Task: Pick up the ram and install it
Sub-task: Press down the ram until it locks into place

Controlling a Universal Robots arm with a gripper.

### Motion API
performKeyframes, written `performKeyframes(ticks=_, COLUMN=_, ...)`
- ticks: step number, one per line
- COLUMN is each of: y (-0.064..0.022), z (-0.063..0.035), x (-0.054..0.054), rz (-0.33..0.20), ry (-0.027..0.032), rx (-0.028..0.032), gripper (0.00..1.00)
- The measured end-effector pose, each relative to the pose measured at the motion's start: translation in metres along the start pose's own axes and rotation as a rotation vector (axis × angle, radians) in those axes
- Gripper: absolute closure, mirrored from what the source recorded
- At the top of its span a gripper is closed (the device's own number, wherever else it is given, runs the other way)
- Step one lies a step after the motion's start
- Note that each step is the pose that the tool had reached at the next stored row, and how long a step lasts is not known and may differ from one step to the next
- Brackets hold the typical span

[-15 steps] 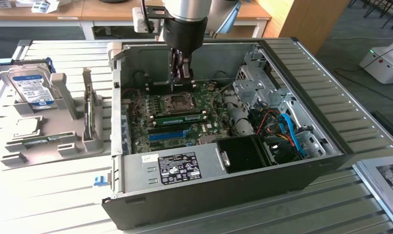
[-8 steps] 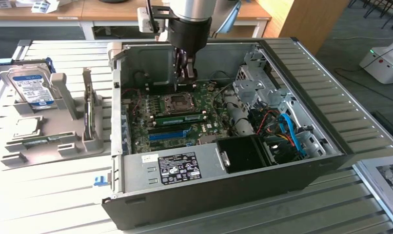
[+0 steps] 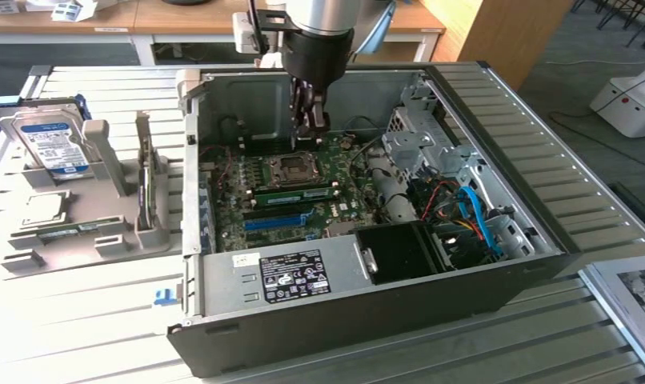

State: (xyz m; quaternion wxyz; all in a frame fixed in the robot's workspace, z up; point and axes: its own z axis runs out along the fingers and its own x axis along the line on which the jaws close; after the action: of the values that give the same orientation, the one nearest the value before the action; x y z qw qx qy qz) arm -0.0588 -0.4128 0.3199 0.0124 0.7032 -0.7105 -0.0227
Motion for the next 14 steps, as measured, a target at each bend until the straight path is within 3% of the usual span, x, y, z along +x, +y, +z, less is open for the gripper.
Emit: performKeyframes(ticks=14, y=-0.009, z=-0.0005, x=-0.0001, rz=0.0, ry=0.0, rx=0.0, gripper=0.9)
